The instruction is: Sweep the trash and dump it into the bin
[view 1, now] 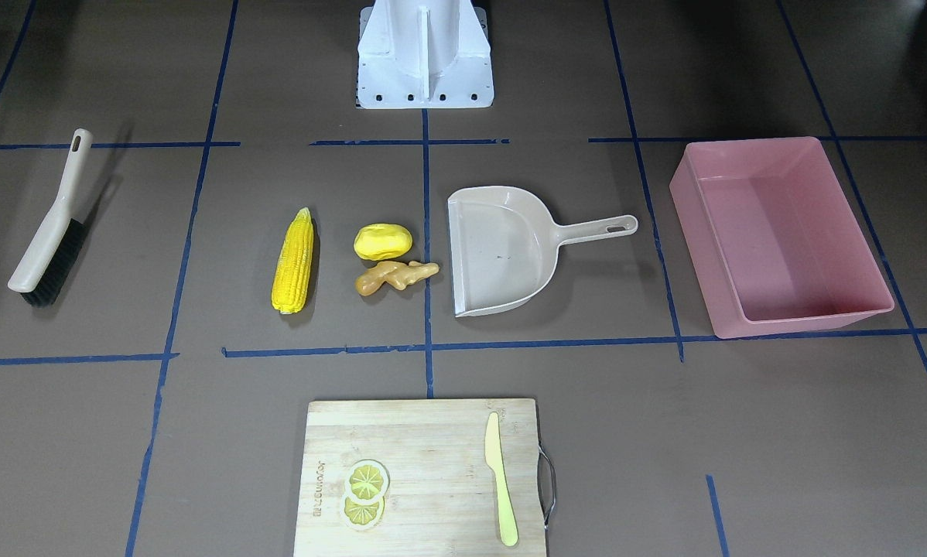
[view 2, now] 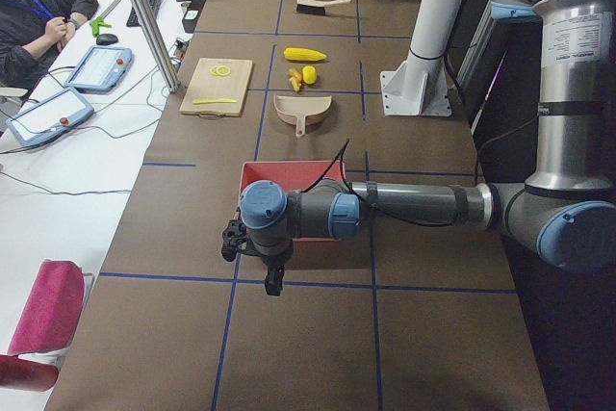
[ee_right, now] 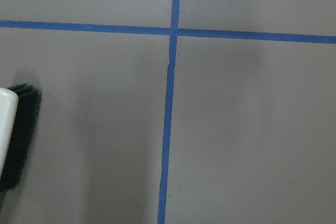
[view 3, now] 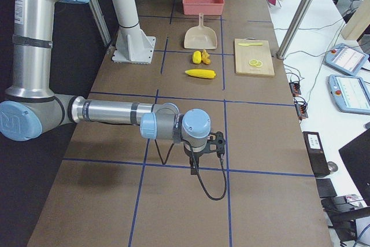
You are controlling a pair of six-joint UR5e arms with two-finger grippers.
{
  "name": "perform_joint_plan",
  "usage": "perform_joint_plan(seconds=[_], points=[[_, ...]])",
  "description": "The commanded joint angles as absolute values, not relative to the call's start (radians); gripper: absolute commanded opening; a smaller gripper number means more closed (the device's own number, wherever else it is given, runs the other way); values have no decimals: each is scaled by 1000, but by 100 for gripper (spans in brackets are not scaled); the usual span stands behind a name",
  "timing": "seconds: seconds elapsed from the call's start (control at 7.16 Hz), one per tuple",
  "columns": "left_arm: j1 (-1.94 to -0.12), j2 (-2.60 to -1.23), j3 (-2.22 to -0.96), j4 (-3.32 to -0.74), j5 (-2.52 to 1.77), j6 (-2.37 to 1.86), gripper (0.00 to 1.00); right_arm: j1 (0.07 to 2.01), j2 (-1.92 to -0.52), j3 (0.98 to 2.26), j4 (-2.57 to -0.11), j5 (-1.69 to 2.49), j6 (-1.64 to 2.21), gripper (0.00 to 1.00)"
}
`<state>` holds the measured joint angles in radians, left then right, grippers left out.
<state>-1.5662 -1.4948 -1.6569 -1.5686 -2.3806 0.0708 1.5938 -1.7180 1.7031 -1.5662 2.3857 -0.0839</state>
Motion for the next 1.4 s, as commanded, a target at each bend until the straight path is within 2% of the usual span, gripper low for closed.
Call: perform_joint_plan(seconds=[0.0,0.28,0.7,1.26], points=[[-1565,-1497,-1649,-1652,-2381,69,100,1594,-1717,1706,-1566,2387,-83,100],[-1563,-1526,-1667,-1699,-2385,63,100,1594,-1709,1706,-1566,2384,-83,100],[-1410,-1572,-1779,-1767,-2384,71,100,1594,-1706,1712,-1566,2385,-81,100],[-1309,-1656,-1928,-1761,-2370,92,100,1591,-1680,1741,-1559,2384,-83,100]])
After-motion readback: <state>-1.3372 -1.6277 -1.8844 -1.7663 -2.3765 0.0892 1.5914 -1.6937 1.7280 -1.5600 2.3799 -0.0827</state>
